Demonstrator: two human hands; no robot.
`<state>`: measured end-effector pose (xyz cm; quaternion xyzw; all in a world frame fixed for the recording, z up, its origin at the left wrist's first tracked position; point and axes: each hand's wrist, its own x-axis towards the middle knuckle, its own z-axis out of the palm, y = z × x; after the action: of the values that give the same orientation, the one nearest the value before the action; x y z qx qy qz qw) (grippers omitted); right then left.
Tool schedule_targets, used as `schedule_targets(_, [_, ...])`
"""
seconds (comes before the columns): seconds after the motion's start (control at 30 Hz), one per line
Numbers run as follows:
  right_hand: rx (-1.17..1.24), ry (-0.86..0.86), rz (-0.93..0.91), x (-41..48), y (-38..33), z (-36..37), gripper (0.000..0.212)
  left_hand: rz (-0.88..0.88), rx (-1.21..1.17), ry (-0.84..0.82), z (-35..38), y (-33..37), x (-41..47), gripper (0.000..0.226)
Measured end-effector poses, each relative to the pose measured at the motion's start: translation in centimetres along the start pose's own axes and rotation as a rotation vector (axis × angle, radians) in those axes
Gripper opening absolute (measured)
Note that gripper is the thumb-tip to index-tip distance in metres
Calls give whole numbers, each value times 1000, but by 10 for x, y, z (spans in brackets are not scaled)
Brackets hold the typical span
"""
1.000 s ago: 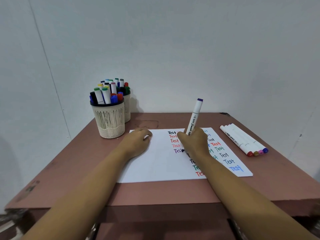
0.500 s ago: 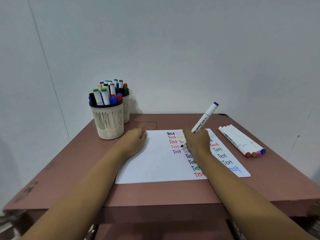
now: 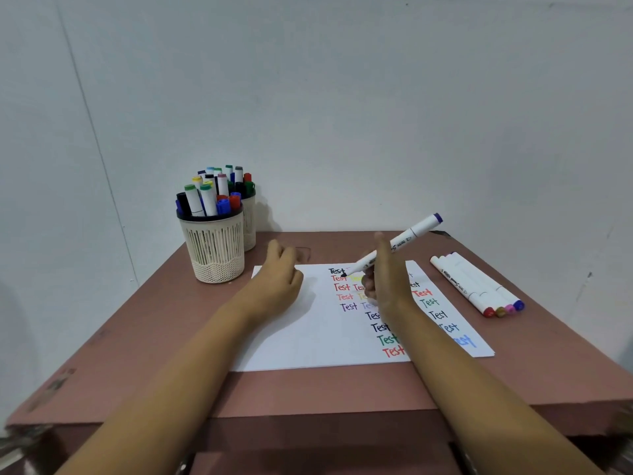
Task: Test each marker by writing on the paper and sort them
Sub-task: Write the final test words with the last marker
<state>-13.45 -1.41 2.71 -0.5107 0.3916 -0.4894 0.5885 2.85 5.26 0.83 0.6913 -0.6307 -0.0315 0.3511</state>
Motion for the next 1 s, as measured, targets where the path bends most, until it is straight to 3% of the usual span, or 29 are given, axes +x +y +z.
schedule_targets(0.1, [-47, -61, -14, -2, -1, 0, 36, 101, -27, 5, 2, 4, -1, 37])
schedule_targets(0.3, [-49, -140, -69, -4, -2, 2, 35, 27, -299, -5, 4, 12, -3, 49])
schedule_targets(0.6, [-90, -128, -67, -3, 0, 3, 31, 89, -318, 36, 3, 15, -5, 42])
schedule_targets(0.73, [-103, -212, -46, -4, 2, 5, 30, 109, -348, 56, 3, 17, -6, 39])
schedule_targets(0.87, [-15, -242, -46, -2, 3, 3, 39, 54, -325, 9, -2, 23, -7, 6])
schedule_targets(1.0, [78, -240, -70, 0, 5, 4, 41, -22, -460, -85, -2, 30, -10, 27])
